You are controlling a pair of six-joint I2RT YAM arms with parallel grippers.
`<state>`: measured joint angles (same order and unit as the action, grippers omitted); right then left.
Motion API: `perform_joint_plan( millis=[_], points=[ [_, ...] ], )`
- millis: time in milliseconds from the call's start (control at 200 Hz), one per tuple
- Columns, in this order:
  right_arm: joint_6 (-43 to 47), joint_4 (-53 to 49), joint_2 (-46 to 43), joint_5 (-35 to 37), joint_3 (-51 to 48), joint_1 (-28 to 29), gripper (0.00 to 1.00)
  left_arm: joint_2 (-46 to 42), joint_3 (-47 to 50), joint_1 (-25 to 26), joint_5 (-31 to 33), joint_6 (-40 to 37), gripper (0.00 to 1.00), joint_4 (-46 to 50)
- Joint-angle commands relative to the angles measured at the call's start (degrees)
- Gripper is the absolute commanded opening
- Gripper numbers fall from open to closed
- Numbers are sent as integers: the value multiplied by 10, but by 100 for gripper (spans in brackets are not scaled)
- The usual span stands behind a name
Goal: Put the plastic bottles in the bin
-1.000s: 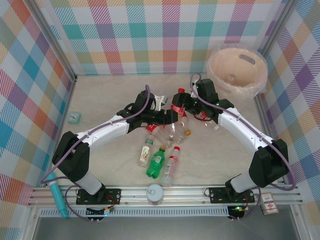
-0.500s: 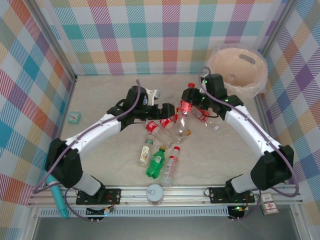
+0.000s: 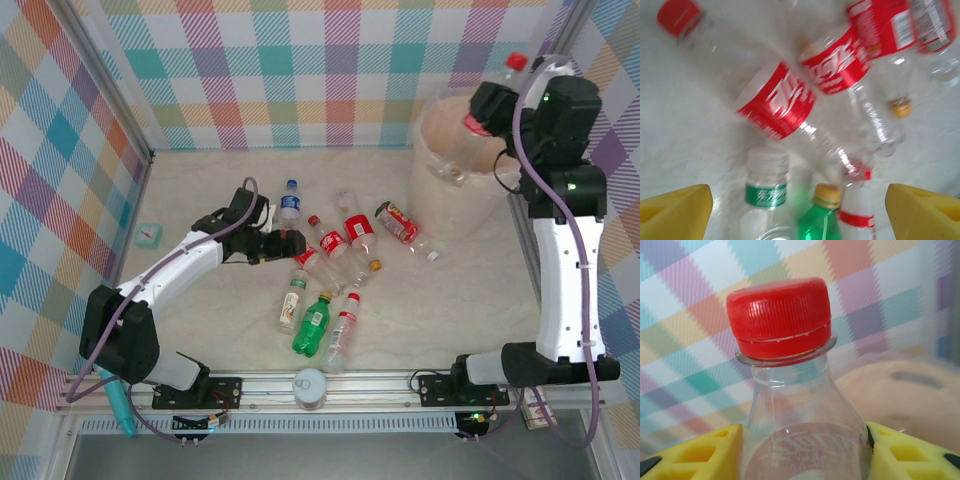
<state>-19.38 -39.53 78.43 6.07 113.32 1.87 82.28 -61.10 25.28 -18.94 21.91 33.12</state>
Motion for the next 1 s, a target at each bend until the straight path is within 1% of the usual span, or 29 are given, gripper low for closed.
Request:
perform_joint_plan(
  millis=[0,80,160,240,350,445,605,685,790,845,935,995],
  points=[
    [36,-7,40,47,28,-47,39,-37,21,5,-4,-35,91,31],
    [50,11,58,63,28,-58,36,-53,31,11,-15,-57,93,46],
    [65,32,70,87,14,-60,33,-63,40,18,-11,-66,93,58],
    [73,65,65,94,-35,-59,32,-65,48,28,-2,-62,93,59],
    [93,137,49,114,-122,-60,29,-60,51,39,13,-61,93,62],
    [110,167,51,112,-169,-60,28,-61,57,45,13,-64,93,50],
    [111,161,58,94,-202,-61,30,-57,61,47,14,-65,92,37],
    [108,153,58,86,-205,-63,36,-47,62,49,15,-66,92,32],
    [107,115,69,79,-179,-65,48,-36,64,54,16,-65,92,27],
    [108,96,74,70,-159,-67,52,-33,65,56,14,-64,92,23],
    [108,63,82,61,-128,-70,62,-25,62,59,5,-65,92,25],
    [105,39,87,57,-105,-71,71,-18,60,63,1,-69,93,36]
  ],
)
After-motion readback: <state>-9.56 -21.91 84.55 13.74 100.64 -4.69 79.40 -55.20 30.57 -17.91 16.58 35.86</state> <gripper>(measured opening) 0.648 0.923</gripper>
